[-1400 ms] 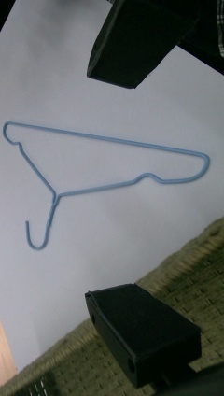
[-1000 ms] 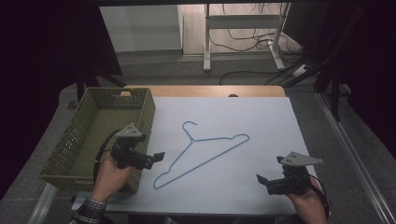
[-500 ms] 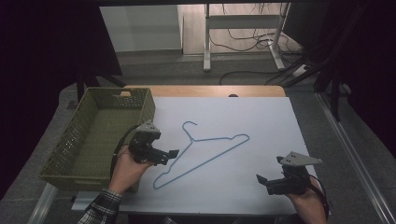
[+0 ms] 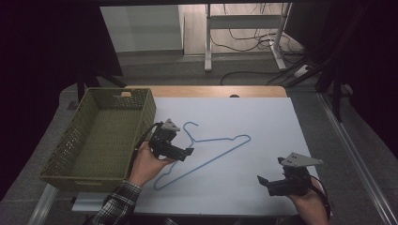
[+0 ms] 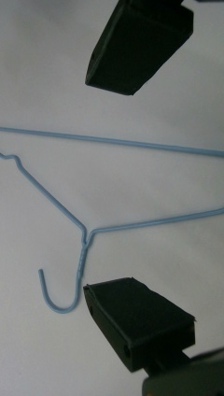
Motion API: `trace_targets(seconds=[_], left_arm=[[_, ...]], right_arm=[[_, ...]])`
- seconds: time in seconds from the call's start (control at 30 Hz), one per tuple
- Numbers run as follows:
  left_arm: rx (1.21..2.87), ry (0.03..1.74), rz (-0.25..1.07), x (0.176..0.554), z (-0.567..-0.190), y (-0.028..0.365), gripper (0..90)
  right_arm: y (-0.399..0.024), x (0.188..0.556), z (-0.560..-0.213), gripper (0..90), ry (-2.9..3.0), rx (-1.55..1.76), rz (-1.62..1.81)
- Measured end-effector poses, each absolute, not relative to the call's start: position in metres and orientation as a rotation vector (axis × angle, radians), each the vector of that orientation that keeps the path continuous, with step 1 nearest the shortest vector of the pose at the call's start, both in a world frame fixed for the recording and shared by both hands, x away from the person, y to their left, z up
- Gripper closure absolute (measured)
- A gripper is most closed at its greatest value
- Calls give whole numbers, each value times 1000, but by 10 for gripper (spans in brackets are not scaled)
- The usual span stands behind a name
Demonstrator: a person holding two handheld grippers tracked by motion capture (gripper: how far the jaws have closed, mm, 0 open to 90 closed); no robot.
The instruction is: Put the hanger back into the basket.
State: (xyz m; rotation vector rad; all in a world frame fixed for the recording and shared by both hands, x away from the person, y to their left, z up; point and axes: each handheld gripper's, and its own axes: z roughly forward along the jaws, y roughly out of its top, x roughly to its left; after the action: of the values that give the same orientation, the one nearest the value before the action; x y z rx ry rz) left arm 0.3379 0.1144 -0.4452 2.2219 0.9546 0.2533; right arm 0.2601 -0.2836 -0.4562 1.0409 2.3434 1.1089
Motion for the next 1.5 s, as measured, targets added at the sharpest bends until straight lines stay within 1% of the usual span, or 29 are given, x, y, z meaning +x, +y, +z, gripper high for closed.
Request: trace_targets(seconds=[0.2, 0.3, 0.33, 0.37, 0.4, 0.47, 0.53, 0.57, 0.67, 0.87, 1.0, 1.13, 1.33, 1.43, 1.5], left_arm=[[2245, 973, 246, 353, -457, 102, 97], [2257, 992, 251, 357, -464, 100, 183], [2261, 1002, 246, 359, -466, 100, 183], [2264, 1009, 242, 361, -469, 100, 249], [2265, 1030, 238, 364, -475, 102, 282], [2264, 1052, 216, 367, -480, 104, 385], [2266, 1068, 194, 370, -486, 106, 429], [2267, 1075, 189, 371, -488, 107, 469], [2271, 1095, 180, 374, -497, 108, 549], [2279, 1108, 174, 378, -507, 108, 677], [2288, 1105, 167, 379, -512, 108, 737], [2298, 1105, 162, 380, -516, 107, 773], [2318, 1123, 170, 380, -522, 104, 795], [2311, 1143, 171, 380, -522, 103, 849], [2309, 1148, 176, 379, -522, 103, 861]], right_arm=[[-283, 260, -457, 0, 2350, 1040, 1104], [-283, 260, -457, 0, 2352, 1040, 1103], [-283, 260, -458, 0, 2354, 1041, 1102], [-283, 261, -458, 0, 2359, 1039, 1096], [-283, 261, -458, 0, 2360, 1040, 1095], [-282, 261, -459, 0, 2363, 1038, 1091], [-282, 261, -459, 0, 2365, 1035, 1089], [-282, 261, -459, 0, 2367, 1034, 1087], [-282, 261, -459, 0, 2371, 1033, 1082], [-281, 261, -461, 0, 2379, 1032, 1080], [-280, 261, -461, 0, 2385, 1030, 1076], [-280, 261, -462, 0, 2390, 1029, 1072], [-279, 261, -463, 0, 2396, 1028, 1070], [-279, 261, -463, 0, 2398, 1027, 1068], [-279, 261, -463, 0, 2401, 1026, 1065]])
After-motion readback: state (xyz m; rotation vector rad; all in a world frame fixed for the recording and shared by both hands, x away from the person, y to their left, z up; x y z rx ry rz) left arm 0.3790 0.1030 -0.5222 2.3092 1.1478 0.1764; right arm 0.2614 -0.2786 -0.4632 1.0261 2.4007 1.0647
